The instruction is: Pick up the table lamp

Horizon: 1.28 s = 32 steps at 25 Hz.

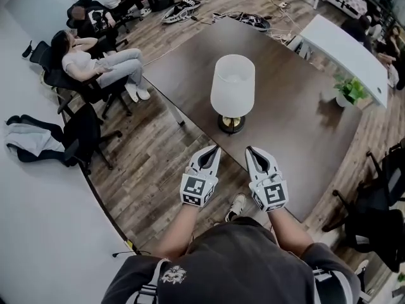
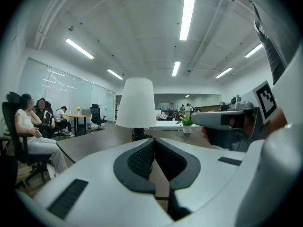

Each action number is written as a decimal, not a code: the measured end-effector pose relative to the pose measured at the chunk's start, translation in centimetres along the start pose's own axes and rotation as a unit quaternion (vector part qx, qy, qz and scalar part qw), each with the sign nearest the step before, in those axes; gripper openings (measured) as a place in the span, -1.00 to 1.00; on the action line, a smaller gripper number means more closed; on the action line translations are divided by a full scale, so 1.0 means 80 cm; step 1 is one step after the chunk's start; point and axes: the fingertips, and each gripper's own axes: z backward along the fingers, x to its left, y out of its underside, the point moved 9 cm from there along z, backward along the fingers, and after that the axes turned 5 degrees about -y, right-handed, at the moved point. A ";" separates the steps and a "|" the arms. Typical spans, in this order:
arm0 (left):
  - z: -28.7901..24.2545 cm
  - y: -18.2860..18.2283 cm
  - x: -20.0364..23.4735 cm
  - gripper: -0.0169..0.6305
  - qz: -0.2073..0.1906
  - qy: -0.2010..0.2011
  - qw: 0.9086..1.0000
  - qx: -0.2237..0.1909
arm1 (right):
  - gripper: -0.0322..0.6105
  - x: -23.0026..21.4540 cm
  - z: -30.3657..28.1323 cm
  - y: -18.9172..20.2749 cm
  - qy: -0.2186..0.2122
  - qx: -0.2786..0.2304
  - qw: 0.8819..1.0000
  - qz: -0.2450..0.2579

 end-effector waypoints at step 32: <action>-0.213 0.092 0.052 -0.40 0.024 0.009 1.000 0.009 | -0.81 -0.098 -0.091 0.100 -0.006 0.052 0.998 -0.031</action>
